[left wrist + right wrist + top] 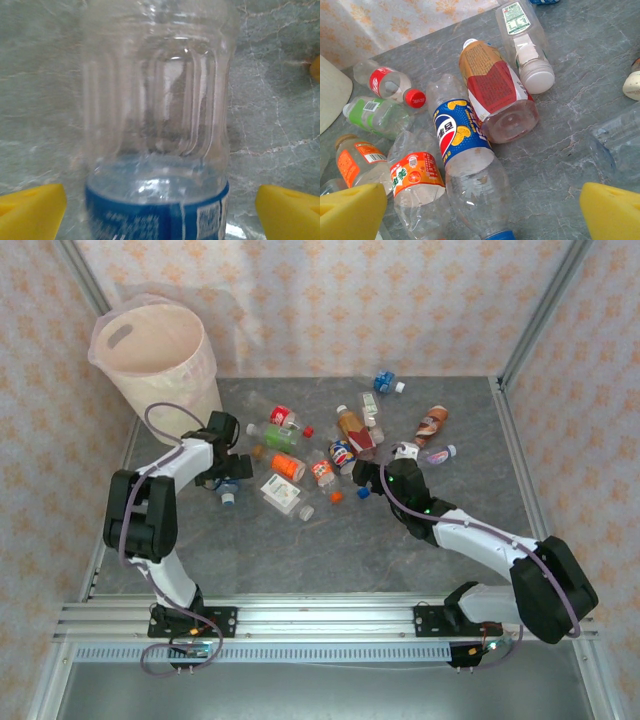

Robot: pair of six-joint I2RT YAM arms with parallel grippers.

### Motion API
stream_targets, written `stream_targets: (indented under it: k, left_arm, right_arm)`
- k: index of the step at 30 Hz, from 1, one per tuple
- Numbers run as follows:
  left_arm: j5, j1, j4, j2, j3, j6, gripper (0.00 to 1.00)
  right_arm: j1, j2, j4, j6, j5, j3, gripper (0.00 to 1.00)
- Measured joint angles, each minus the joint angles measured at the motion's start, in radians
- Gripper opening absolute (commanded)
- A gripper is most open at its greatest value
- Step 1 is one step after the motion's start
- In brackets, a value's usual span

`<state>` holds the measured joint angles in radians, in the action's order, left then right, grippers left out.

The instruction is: Put the plastic bottles in the bin

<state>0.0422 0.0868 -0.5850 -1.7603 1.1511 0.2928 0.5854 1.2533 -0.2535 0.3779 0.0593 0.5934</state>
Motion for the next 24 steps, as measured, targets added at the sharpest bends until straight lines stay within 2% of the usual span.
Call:
stream_targets:
  k: [9,15,24]
  left_arm:
    - [0.056,-0.011,0.070,-0.071,0.000,-0.011,0.85]
    - [0.053,-0.011,0.069,-0.077,0.005,-0.010,0.74]
    - [0.025,-0.010,0.060,-0.058,0.011,-0.013,0.62]
  right_arm:
    - [0.000,0.002,0.001,0.000,0.000,0.000,0.99]
    - [0.000,0.002,0.001,0.000,0.000,0.000,0.99]
    - [0.000,-0.017,0.005,0.000,0.004,0.000,0.99]
